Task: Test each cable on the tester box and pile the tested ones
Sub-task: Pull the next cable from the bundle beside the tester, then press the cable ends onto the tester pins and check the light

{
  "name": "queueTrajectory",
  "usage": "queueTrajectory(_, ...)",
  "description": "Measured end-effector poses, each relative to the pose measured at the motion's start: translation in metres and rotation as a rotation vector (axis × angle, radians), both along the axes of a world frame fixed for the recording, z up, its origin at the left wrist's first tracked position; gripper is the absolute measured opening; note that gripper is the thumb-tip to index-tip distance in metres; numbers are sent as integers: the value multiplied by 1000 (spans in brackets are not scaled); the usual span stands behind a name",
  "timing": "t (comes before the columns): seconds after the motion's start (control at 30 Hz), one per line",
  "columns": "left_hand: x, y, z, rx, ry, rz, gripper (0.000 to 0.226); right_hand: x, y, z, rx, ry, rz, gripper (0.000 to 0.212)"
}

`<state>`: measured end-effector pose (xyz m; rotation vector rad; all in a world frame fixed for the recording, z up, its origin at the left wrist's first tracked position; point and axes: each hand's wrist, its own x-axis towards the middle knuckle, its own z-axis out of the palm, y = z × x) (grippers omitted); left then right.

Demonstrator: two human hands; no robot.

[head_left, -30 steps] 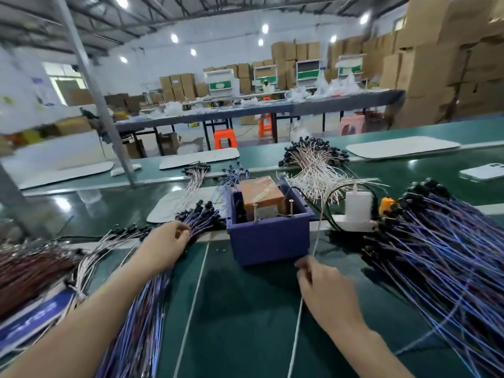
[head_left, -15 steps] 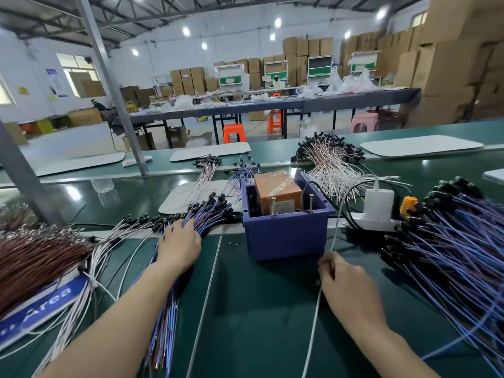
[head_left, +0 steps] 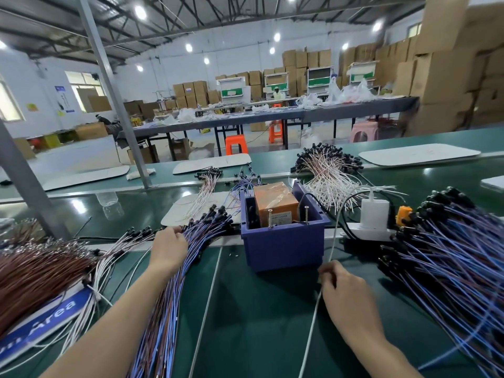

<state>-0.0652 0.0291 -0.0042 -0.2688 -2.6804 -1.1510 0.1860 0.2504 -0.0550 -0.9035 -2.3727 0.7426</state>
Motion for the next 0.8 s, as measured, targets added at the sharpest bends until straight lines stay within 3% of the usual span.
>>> queueTrajectory(0.1, 10, 1, 19, 200, -19, 63, 33, 0, 0, -2, -13, 13, 14, 20)
queueTrajectory(0.17, 30, 3, 39, 458, 25, 17, 29, 2, 0, -2, -44, 58, 28, 18)
queueTrajectory(0.23, 65, 9, 56, 703, 140, -75, 23, 4, -1, 0, -50, 153, 20, 17)
queueTrajectory(0.33, 119, 19, 64, 801, 323, -169, 17, 10, -6, 1, -7, 314, 1, 24)
queueTrajectory(0.5, 194, 65, 27, 643, 410, -427, 19, 19, -10, 2, -21, 481, 131, 17)
queueTrajectory(0.57, 218, 85, 4, 549, 349, -526, 13, 23, -13, 3, -58, 504, 190, 18)
queueTrajectory(0.8, 222, 100, -49, 77, 62, -702, 15, 30, 3, 8, -791, 834, 276, 29)
